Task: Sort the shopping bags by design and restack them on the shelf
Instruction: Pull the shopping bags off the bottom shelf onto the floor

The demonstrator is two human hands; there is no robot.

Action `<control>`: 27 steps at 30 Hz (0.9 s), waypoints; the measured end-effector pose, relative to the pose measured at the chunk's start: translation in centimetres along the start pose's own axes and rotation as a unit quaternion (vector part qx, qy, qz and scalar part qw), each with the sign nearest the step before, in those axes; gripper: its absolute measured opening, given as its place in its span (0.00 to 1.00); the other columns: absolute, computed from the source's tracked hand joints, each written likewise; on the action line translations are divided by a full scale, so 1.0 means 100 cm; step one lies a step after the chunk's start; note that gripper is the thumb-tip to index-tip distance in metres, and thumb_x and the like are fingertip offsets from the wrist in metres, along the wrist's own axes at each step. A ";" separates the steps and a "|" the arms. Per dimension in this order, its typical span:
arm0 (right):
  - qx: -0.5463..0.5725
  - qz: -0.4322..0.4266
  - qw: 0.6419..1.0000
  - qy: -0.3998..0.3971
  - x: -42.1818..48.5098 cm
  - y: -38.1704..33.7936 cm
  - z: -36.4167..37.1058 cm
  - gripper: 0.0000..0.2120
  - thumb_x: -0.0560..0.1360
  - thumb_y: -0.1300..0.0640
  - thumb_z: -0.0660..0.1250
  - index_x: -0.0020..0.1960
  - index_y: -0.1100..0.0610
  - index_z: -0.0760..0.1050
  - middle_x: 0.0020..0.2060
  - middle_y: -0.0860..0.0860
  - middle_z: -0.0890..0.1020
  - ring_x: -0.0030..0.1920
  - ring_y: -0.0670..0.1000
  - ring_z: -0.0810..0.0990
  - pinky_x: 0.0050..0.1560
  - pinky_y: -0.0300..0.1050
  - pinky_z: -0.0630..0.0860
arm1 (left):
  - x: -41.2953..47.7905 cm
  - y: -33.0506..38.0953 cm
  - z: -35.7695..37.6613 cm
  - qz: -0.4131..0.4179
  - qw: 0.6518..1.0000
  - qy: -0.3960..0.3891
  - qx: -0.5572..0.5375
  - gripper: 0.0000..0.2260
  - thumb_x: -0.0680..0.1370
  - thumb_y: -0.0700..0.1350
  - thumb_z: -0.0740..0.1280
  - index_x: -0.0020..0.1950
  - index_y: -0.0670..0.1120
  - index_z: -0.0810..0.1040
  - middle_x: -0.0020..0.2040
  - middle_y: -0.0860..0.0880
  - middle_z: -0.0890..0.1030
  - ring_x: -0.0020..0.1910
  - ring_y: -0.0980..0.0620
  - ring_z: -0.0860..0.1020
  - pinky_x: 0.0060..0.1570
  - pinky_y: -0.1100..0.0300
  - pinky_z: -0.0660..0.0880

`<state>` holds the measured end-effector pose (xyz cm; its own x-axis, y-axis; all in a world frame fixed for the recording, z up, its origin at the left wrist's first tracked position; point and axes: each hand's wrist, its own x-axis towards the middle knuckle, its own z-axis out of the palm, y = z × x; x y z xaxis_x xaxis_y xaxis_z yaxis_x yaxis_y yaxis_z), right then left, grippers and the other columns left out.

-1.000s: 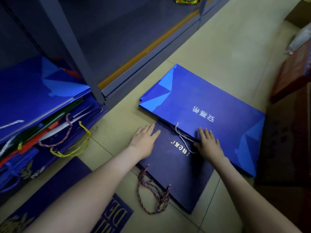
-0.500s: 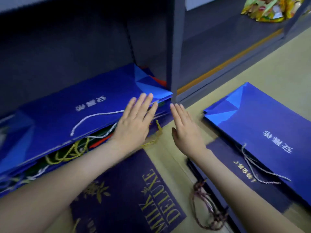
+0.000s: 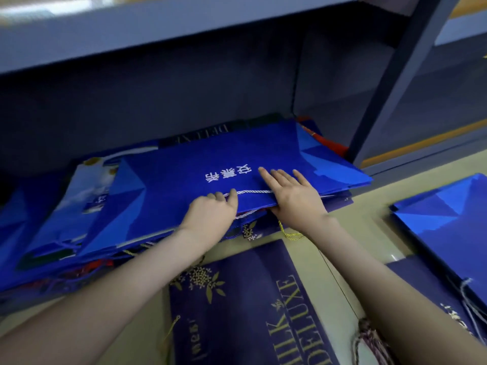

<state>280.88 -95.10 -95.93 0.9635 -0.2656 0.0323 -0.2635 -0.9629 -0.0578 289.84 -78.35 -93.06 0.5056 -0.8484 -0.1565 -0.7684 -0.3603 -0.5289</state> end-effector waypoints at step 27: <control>-0.173 0.087 0.980 -0.042 -0.187 -0.033 -0.179 0.29 0.82 0.60 0.51 0.77 0.57 0.39 0.74 0.57 0.59 0.73 0.58 0.60 0.68 0.50 0.64 | -0.091 0.043 -0.136 0.126 0.902 0.390 -0.136 0.19 0.72 0.34 0.55 0.56 0.37 0.81 0.51 0.41 0.83 0.51 0.48 0.83 0.50 0.60 0.78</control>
<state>262.94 -87.77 -78.45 0.8989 -0.4369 -0.0316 -0.4105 -0.8654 0.2874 276.65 -77.42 -82.58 -0.0456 -0.8932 0.4474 -0.9419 -0.1107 -0.3171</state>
